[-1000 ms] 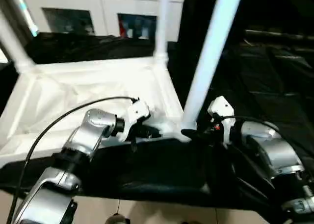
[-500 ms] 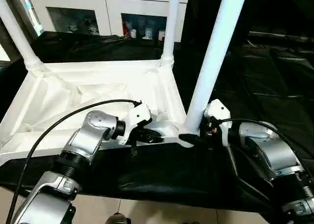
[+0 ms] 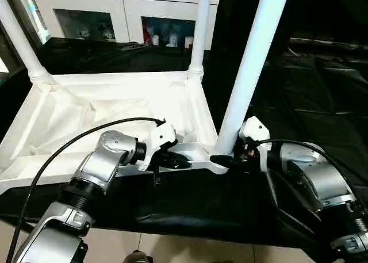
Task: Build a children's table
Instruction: Rotate leg to tighten
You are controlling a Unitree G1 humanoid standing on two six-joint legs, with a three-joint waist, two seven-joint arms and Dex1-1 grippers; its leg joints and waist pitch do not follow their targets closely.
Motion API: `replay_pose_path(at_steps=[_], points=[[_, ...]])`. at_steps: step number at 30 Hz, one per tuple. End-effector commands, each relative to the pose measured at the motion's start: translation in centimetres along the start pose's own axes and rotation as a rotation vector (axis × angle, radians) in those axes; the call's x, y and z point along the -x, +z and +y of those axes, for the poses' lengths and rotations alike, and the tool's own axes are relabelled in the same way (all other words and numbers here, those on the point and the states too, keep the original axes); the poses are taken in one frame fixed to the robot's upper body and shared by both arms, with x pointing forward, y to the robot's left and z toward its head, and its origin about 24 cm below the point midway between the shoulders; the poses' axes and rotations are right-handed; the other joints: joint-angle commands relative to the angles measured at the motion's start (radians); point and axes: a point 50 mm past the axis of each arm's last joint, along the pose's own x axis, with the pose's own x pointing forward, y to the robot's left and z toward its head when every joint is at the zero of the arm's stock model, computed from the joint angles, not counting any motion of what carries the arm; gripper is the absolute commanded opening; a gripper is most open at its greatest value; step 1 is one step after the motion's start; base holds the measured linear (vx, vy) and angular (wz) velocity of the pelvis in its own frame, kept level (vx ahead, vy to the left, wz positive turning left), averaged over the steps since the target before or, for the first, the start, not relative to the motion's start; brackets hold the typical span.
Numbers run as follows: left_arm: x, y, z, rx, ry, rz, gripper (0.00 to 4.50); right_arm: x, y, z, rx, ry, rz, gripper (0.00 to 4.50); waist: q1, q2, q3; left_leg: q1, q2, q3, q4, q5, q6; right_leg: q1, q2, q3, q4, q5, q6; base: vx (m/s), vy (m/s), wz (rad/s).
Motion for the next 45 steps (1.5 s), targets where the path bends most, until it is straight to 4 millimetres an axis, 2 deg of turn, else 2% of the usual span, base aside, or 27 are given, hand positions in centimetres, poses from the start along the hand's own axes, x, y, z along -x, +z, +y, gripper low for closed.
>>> replay_pose_path(at_steps=[1,6,9,12,13,15,16,19,23,27,28,29,30,32,36,39,40,43,44,45], points=[[-0.4,0.6,-0.5,-0.004,-0.039,-0.061,0.0,-0.1,-0.8,0.2,-0.016,0.028,0.035,2.5,0.0,-0.013,-0.075,0.016,0.009,0.006,-0.056,-0.191,0.056,0.051,-0.027,0.014,-0.06,-0.131,-0.228,0.0,0.0,0.0],[-0.5,0.6,-0.5,-0.003,-0.034,-0.062,0.0,-0.1,-1.1,0.5,-0.036,0.026,0.025,2.49,0.0,-0.01,-0.076,0.016,0.008,0.006,-0.055,-0.182,0.058,0.053,-0.026,0.013,-0.057,-0.107,-0.235,0.0,0.0,0.0],[-0.7,0.6,-0.3,-0.001,-0.011,-0.066,0.0,-0.3,-1.3,0.6,-0.057,0.008,0.008,2.49,0.0,-0.011,-0.076,0.017,0.008,0.006,-0.054,-0.184,0.06,0.053,-0.026,0.013,-0.058,-0.104,-0.238,0.0,0.0,0.0],[-1.2,0.8,0.4,0.017,0.08,-0.067,0.0,-1.1,-1.8,0.5,-0.119,-0.084,-0.022,2.49,-0.003,-0.011,-0.072,0.016,0.007,0.005,-0.058,-0.212,0.046,0.05,-0.026,0.013,-0.063,-0.151,-0.23,0.0,0.0,0.0],[-1.8,0.9,1.2,0.042,0.181,-0.05,0.0,-2.1,-2.4,0.0,-0.179,-0.21,-0.025,2.49,-0.007,-0.01,-0.068,0.016,0.007,0.005,-0.061,-0.234,0.035,0.045,-0.026,0.013,-0.067,-0.189,-0.222,0.0,0.0,0.0],[-2.3,1.0,1.7,0.059,0.244,-0.039,0.0,-2.9,-2.8,-0.1,-0.241,-0.282,-0.021,2.49,-0.011,-0.008,-0.065,0.019,0.006,0.003,-0.064,-0.27,0.015,0.043,-0.027,0.012,-0.074,-0.249,-0.21,0.0,0.0,0.0],[-2.9,1.3,2.3,0.092,0.319,-0.036,0.0,-3.8,-3.0,-0.2,-0.287,-0.354,-0.026,2.48,-0.019,-0.009,-0.063,0.02,0.003,0.0,-0.068,-0.314,-0.014,0.041,-0.029,0.012,-0.08,-0.339,-0.181,0.0,0.0,0.0],[-4.2,1.9,3.0,0.159,0.433,-0.027,0.0,-5.8,-2.8,-0.2,-0.356,-0.463,-0.024,2.48,-0.029,-0.008,-0.06,0.022,0.0,-0.004,-0.069,-0.354,-0.027,0.035,-0.028,0.011,-0.09,-0.405,-0.152,0.0,0.0,0.0],[-6.6,3.8,2.8,0.154,0.443,-0.037,0.0,-8.8,-1.1,-0.5,-0.417,-0.603,-0.011,2.47,-0.032,-0.003,-0.062,0.022,-0.003,-0.008,-0.071,-0.369,-0.034,0.033,-0.027,0.009,-0.096,-0.416,-0.132,0.0,0.0,0.0],[-6.9,4.4,2.9,0.113,0.422,-0.044,0.0,-9.4,-0.2,-0.6,-0.38,-0.594,-0.023,2.47,-0.033,-0.002,-0.065,0.023,-0.003,-0.009,-0.072,-0.383,-0.028,0.032,-0.023,0.009,-0.096,-0.374,-0.13,0.0,0.0,0.0],[-6.9,4.5,2.9,0.106,0.416,-0.043,0.0,-9.3,-0.1,-0.6,-0.375,-0.585,-0.032,2.47,-0.03,-0.004,-0.066,0.018,-0.002,-0.008,-0.072,-0.365,-0.023,0.036,-0.023,0.01,-0.092,-0.335,-0.136,0.0,0.0,0.0],[-6.9,4.4,2.9,0.097,0.41,-0.041,0.0,-9.2,-0.1,-0.7,-0.391,-0.58,-0.048,3.03,-0.03,-0.004,-0.065,0.018,-0.003,-0.007,-0.071,-0.361,-0.02,0.036,-0.023,0.01,-0.092,-0.327,-0.139,0.0,0.0,0.0],[-6.8,4.4,2.9,0.09,0.401,-0.041,0.0,-9.0,-0.1,-0.8,-0.404,-0.579,-0.064,3.17,-0.03,-0.005,-0.066,0.016,-0.003,-0.007,-0.071,-0.352,-0.017,0.039,-0.023,0.01,-0.089,-0.313,-0.144,0.0,0.0,0.0],[-6.5,4.2,3.0,0.088,0.388,-0.035,0.0,-8.5,-0.2,-1.3,-0.4,-0.583,-0.072,3.22,-0.028,-0.007,-0.067,0.016,-0.002,-0.006,-0.071,-0.344,-0.009,0.041,-0.024,0.01,-0.089,-0.3,-0.152,0.0,0.0,0.0],[-6.0,3.6,3.0,0.079,0.359,-0.028,0.0,-7.1,-0.5,-2.1,-0.336,-0.593,-0.054,3.6,-0.026,-0.005,-0.064,0.017,0.0,-0.005,-0.074,-0.348,-0.007,0.039,-0.025,0.01,-0.091,-0.317,-0.156,0.0,0.0,0.0],[-5.0,2.9,2.9,0.042,0.296,-0.029,0.0,-4.9,-0.4,-3.1,-0.231,-0.563,-0.04,3.71,-0.024,-0.006,-0.064,0.015,0.0,-0.006,-0.074,-0.344,-0.005,0.041,-0.025,0.01,-0.093,-0.317,-0.153,0.0,0.0,0.0],[-4.5,2.7,2.7,0.023,0.259,-0.03,0.0,-4.0,-0.2,-3.3,-0.208,-0.514,-0.047,3.99,-0.023,-0.006,-0.064,0.015,0.001,-0.005,-0.074,-0.331,0.002,0.043,-0.024,0.011,-0.091,-0.299,-0.155,0.0,0.0,0.0],[-3.8,2.2,2.3,-0.058,0.177,-0.015,0.0,-2.9,0.0,-3.1,-0.167,-0.418,-0.057,4.17,-0.021,-0.009,-0.065,0.012,0.004,-0.004,-0.072,-0.308,0.017,0.046,-0.025,0.012,-0.087,-0.251,-0.17,0.0,0.0,0.0],[-3.1,2.0,1.9,-0.065,0.111,-0.019,0.0,-1.8,-0.1,-2.5,-0.109,-0.3,-0.043,4.31,-0.02,-0.009,-0.066,0.012,0.006,-0.003,-0.071,-0.292,0.024,0.046,-0.026,0.012,-0.083,-0.222,-0.187,0.0,0.0,0.0],[-2.9,1.9,1.7,-0.059,0.088,-0.026,0.0,-1.4,-0.1,-2.3,-0.095,-0.267,-0.037,4.31,-0.016,-0.008,-0.066,0.014,0.007,-0.004,-0.071,-0.29,0.028,0.049,-0.025,0.01,-0.081,-0.209,-0.19,0.0,0.0,0.0]])
